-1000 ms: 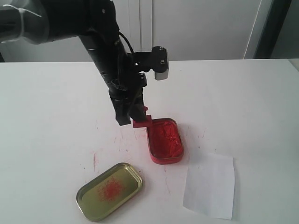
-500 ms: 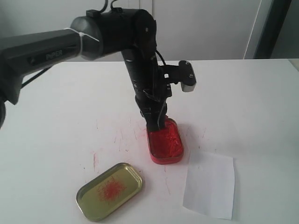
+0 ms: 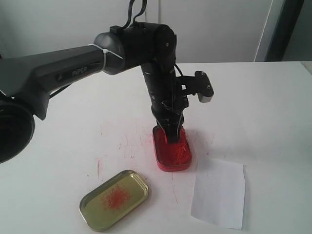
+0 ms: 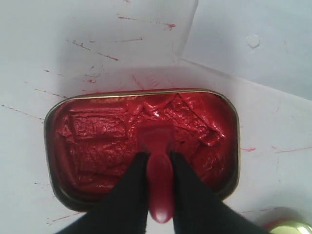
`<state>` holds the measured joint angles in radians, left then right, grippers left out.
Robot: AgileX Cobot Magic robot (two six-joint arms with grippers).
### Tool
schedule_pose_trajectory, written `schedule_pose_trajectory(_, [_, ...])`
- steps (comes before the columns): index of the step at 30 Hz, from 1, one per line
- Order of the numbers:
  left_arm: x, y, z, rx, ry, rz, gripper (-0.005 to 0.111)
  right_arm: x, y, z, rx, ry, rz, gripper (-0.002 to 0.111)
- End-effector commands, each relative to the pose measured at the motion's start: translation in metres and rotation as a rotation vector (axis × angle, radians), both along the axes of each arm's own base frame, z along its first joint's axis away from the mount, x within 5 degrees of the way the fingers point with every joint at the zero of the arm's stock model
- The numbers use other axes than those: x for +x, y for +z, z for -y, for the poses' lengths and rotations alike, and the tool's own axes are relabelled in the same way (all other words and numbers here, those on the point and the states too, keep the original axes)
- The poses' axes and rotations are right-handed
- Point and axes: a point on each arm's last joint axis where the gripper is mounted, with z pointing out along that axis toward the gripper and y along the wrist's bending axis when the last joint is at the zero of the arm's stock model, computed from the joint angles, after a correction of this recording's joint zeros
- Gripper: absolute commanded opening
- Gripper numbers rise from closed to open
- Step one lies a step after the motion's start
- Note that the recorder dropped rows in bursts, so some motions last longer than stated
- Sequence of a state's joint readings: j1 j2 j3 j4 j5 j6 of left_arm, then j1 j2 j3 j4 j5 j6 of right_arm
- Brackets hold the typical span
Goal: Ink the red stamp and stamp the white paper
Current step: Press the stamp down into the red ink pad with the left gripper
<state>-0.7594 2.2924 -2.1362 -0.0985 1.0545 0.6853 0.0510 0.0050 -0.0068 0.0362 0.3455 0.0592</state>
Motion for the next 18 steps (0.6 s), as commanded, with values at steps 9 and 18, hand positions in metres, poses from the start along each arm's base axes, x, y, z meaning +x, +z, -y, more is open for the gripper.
schedule_pose_trajectory(9, [0.008, -0.005, -0.008, -0.075, 0.007, -0.111, 0.0, 0.0, -0.002, 0.0, -0.006, -0.001, 0.0, 0.0])
schedule_pose_trajectory(18, [0.014, -0.006, -0.011, -0.05, 0.008, -0.054, 0.0, 0.0, -0.002, 0.0, -0.006, -0.001, 0.0, 0.0])
